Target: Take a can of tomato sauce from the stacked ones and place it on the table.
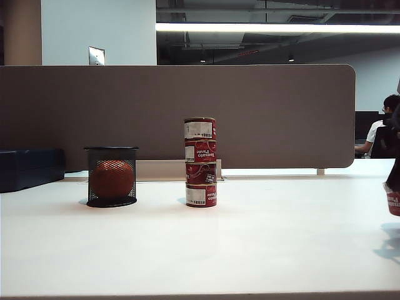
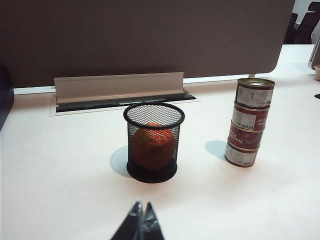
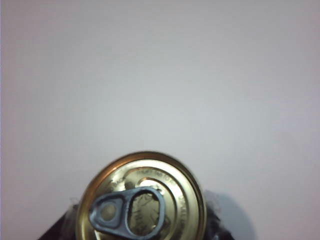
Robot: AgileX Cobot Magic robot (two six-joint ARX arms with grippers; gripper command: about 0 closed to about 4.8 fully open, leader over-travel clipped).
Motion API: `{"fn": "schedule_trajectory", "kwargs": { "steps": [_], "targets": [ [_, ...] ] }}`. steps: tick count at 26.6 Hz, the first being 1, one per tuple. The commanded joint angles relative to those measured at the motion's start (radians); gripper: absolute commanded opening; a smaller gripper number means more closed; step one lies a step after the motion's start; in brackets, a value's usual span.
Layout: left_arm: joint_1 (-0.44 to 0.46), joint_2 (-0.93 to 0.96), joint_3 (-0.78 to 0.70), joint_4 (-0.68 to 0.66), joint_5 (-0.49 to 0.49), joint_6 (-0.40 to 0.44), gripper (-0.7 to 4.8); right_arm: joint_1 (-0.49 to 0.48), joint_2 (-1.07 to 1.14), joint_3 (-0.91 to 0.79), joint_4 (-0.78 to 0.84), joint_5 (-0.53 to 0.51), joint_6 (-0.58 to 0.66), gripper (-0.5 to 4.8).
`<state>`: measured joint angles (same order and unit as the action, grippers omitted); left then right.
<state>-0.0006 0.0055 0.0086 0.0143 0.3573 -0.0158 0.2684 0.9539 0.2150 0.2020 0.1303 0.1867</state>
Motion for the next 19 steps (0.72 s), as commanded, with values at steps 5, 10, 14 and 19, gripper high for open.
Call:
{"fn": "schedule_trajectory", "kwargs": {
  "steps": [5, 10, 14, 19],
  "targets": [
    [0.002, 0.001, 0.004, 0.009, 0.003, 0.004, -0.06, 0.0, 0.055, 0.003, 0.064, -0.002, 0.005, 2.6],
    [0.002, 0.001, 0.004, 0.009, 0.003, 0.004, -0.06, 0.0, 0.108, 0.003, 0.065, -0.005, 0.005, 2.6],
    [0.002, 0.001, 0.004, 0.009, 0.003, 0.004, -0.06, 0.0, 0.122, 0.003, 0.064, -0.006, 0.005, 2.6],
    [0.002, 0.001, 0.004, 0.009, 0.003, 0.004, -0.06, 0.0, 0.126, 0.003, 0.064, -0.021, 0.005, 2.6]
  ]
}}
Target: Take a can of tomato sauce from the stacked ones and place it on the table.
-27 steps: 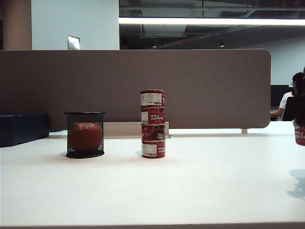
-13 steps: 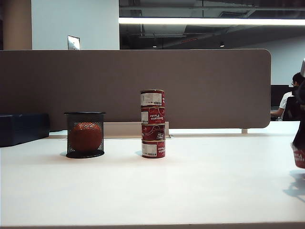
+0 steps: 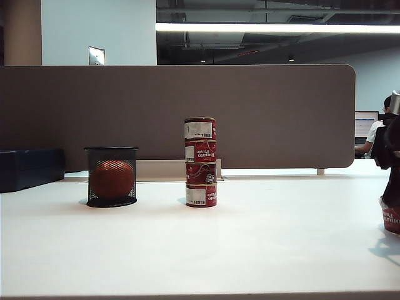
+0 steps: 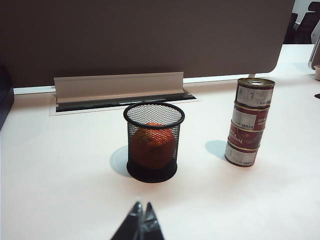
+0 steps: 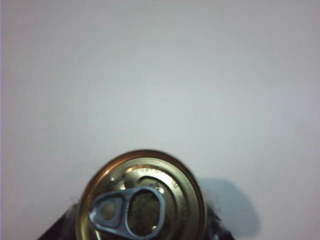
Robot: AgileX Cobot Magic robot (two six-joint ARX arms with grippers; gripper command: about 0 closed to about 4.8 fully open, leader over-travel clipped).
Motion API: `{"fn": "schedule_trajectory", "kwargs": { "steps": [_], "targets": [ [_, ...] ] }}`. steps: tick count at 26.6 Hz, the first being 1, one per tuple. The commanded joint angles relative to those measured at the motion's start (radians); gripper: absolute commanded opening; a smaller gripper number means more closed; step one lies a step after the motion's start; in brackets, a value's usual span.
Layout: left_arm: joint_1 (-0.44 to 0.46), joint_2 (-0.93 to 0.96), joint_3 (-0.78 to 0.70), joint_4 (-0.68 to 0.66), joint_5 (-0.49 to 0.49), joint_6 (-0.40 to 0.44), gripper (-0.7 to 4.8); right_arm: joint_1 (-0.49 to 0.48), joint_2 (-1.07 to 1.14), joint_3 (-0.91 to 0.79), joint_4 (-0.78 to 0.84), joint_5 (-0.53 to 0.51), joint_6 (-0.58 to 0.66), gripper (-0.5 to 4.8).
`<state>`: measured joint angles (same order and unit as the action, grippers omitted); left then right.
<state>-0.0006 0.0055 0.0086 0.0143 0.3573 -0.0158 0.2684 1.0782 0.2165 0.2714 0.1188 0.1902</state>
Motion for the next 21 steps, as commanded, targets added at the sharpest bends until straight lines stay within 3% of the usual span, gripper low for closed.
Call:
{"fn": "schedule_trajectory", "kwargs": {
  "steps": [1, 6, 9, 21],
  "targets": [
    [0.002, 0.001, 0.004, 0.009, 0.003, 0.004, -0.06, 0.0, 0.002, 0.002, -0.005, -0.009, 0.002, 2.61],
    [0.002, 0.001, 0.004, 0.009, 0.003, 0.004, -0.06, 0.0, 0.001, 0.003, -0.004, -0.032, 0.013, 2.94],
    [0.002, 0.001, 0.004, 0.009, 0.003, 0.004, -0.06, 0.0, 0.001, 0.003, -0.005, -0.031, 0.023, 3.44],
    [0.002, 0.001, 0.004, 0.009, 0.003, 0.004, -0.06, 0.0, -0.033, 0.006, 0.021, -0.029, 0.023, 3.47]
  ]
}}
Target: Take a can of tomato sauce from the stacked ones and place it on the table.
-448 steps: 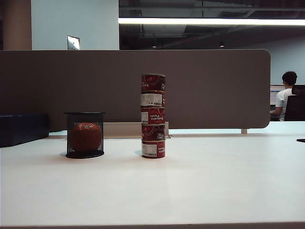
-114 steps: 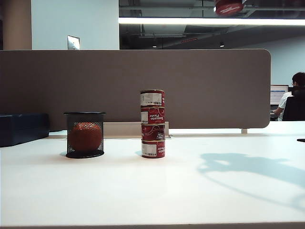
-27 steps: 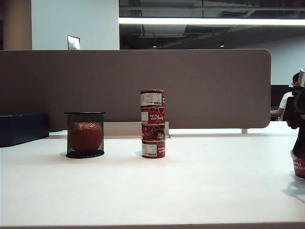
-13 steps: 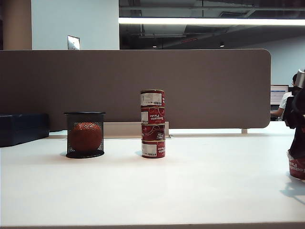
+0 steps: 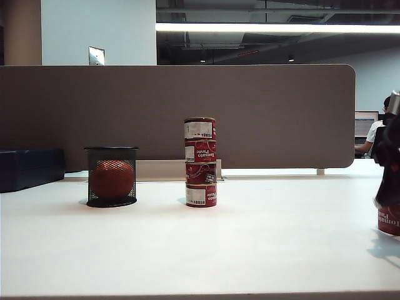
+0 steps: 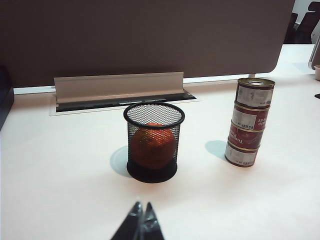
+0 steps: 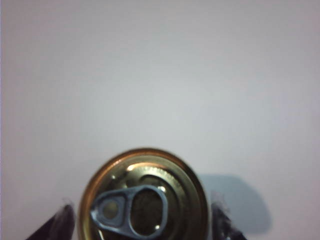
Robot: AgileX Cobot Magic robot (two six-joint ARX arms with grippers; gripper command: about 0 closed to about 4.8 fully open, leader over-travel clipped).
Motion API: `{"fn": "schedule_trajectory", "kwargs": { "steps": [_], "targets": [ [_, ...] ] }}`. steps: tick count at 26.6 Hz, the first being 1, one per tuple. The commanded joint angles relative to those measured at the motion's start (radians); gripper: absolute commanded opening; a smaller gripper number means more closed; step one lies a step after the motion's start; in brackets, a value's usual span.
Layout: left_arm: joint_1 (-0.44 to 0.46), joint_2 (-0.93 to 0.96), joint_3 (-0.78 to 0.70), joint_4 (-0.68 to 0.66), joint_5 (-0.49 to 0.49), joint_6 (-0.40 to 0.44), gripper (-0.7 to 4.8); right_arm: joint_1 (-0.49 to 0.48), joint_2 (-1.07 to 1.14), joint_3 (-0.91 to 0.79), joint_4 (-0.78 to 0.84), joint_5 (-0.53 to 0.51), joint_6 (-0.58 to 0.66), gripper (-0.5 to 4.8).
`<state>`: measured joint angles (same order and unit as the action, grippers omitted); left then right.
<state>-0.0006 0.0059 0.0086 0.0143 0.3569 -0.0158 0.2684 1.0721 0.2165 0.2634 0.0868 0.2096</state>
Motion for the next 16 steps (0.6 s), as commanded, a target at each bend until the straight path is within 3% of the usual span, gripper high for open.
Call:
{"fn": "schedule_trajectory", "kwargs": {
  "steps": [1, 9, 16],
  "targets": [
    [0.002, 0.0, 0.004, 0.009, 0.004, 0.004, -0.06, 0.0, -0.042, 0.006, 0.028, 0.012, 0.002, 3.46],
    [0.002, 0.0, 0.004, 0.009, 0.003, 0.004, -0.06, -0.056, -0.216, 0.063, -0.098, 0.04, -0.042, 3.32],
    [0.002, 0.0, 0.004, 0.009, 0.003, 0.004, -0.06, -0.16, -0.396, 0.079, -0.225, -0.124, -0.06, 2.7]
  ]
}}
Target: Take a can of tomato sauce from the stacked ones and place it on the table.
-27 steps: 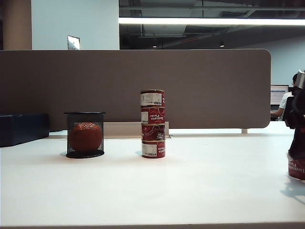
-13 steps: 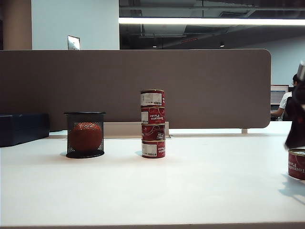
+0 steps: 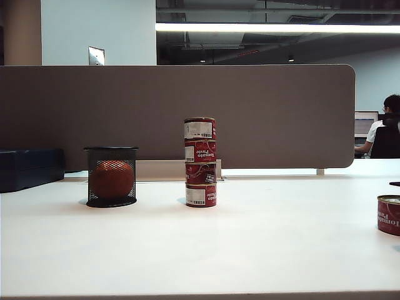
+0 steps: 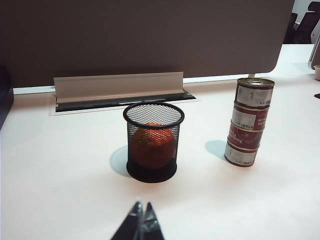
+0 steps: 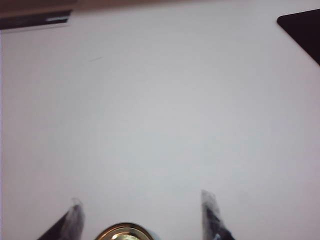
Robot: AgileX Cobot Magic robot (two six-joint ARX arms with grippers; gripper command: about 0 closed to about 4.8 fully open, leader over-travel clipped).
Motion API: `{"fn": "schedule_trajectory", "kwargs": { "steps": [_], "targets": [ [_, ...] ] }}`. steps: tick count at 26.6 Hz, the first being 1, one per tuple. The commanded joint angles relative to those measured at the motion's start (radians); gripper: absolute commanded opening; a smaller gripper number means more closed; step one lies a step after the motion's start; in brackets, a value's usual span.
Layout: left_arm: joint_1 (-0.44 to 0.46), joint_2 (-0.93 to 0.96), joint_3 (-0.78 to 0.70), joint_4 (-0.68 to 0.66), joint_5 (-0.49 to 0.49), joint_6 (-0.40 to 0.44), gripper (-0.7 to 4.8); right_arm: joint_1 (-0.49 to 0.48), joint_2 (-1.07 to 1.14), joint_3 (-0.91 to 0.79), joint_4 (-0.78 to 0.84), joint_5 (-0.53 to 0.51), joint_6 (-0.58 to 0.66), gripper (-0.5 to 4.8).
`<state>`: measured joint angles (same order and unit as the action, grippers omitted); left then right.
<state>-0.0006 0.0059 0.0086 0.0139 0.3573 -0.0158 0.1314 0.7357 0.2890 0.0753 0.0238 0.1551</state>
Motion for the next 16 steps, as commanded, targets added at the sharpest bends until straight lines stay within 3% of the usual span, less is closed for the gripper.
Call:
{"fn": "schedule_trajectory", "kwargs": {
  "steps": [1, 3, 8, 12, 16],
  "targets": [
    [0.002, 0.0, 0.004, 0.01, 0.003, 0.004, -0.06, -0.032, -0.095, 0.006, -0.057, -0.076, -0.006, 2.39],
    [0.002, 0.0, 0.004, 0.01, 0.003, 0.004, -0.06, -0.041, -0.153, 0.006, -0.093, -0.087, -0.006, 2.06],
    [0.002, 0.0, 0.004, 0.01, 0.004, 0.004, -0.06, -0.043, -0.346, 0.005, -0.244, -0.089, -0.006, 1.85],
    [0.002, 0.0, 0.004, 0.009, 0.006, 0.004, -0.06, -0.042, -0.462, 0.005, -0.332, -0.085, 0.002, 0.78],
    [0.002, 0.0, 0.004, 0.01, 0.006, 0.004, -0.06, -0.042, -0.59, 0.005, -0.4, -0.047, 0.002, 0.22]
  ]
}}
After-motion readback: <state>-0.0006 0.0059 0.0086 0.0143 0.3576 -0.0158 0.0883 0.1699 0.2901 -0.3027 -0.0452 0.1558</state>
